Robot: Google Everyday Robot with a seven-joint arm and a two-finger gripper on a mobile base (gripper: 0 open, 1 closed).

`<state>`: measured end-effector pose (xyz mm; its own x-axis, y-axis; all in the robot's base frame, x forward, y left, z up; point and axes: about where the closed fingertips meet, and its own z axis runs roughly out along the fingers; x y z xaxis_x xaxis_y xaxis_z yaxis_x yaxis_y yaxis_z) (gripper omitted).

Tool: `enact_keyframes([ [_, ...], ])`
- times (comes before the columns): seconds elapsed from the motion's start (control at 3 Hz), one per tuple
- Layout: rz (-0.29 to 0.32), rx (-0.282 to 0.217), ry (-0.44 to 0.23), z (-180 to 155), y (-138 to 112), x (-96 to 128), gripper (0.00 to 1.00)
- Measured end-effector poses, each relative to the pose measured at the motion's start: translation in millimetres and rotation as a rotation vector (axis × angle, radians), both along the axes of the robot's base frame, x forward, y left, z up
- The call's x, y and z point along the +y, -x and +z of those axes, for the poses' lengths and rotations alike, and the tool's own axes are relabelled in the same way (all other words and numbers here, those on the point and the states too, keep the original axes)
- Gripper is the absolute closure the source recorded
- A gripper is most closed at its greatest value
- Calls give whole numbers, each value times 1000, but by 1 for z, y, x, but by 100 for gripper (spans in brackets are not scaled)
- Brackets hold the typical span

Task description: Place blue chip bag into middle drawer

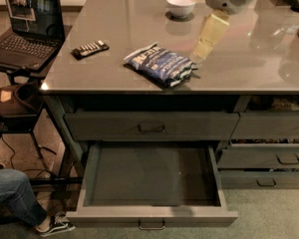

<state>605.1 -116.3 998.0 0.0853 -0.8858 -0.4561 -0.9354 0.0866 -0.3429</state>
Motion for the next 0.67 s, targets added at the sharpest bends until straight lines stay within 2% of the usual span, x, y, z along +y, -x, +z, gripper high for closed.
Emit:
enact_keyframes([
  [0.33,47,-6,-36,-8,-31,23,0],
  [0.67,48,-7,-39,-9,-34,24,0],
])
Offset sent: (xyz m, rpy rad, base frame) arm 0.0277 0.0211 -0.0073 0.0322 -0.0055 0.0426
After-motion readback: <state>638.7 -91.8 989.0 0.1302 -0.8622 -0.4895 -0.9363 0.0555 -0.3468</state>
